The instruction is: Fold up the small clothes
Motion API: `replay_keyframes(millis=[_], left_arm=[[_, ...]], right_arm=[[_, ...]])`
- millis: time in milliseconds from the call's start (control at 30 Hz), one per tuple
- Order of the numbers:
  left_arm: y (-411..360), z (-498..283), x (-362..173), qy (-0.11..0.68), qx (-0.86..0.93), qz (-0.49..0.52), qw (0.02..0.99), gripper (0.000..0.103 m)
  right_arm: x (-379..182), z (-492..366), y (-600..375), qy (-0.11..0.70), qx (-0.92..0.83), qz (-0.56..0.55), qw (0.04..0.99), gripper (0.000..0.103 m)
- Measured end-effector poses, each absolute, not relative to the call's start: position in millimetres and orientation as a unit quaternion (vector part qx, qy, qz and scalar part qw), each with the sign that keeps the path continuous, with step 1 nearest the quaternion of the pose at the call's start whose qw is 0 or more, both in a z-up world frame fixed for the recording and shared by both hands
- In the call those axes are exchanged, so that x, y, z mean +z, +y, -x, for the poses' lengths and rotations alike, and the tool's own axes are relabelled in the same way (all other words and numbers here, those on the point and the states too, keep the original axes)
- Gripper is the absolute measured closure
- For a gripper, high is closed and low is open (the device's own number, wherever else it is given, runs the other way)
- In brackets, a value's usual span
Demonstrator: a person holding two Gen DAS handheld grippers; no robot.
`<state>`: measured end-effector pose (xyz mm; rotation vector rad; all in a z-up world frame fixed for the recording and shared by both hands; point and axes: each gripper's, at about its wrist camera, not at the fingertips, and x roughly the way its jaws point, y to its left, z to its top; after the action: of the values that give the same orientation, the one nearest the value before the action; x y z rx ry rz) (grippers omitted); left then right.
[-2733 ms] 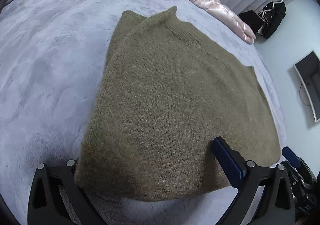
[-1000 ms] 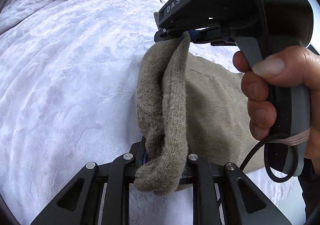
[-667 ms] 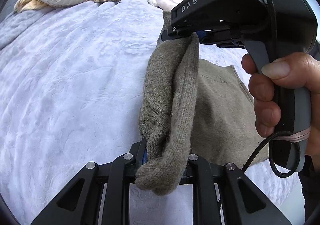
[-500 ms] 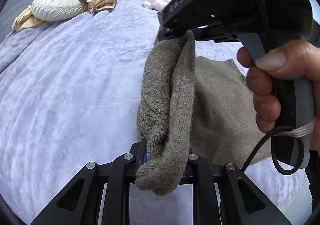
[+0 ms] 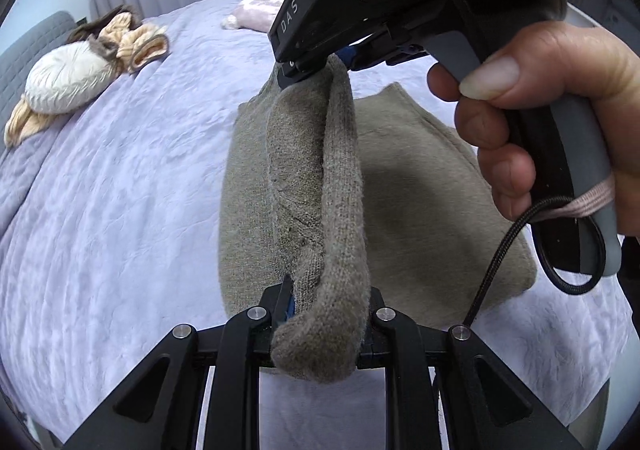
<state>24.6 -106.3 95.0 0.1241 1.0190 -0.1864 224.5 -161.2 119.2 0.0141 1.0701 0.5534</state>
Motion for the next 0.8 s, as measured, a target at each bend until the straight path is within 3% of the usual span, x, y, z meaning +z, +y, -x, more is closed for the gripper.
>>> replay_keyframes(millis=[600, 800], left_arm=[[-226.5, -54.3, 55.5, 0.517, -0.107, -0.177, 0.831, 0.082], [-244.5, -54.0, 69.1, 0.505, -0.12, -0.174, 0.837, 0.082]], right_arm=[[70.0, -240.7, -277.6, 0.531, 0.248, -0.039, 0.81, 0.083], [86.8, -238.2, -302.7, 0.504, 0.261, -0.061, 0.821, 0.083]])
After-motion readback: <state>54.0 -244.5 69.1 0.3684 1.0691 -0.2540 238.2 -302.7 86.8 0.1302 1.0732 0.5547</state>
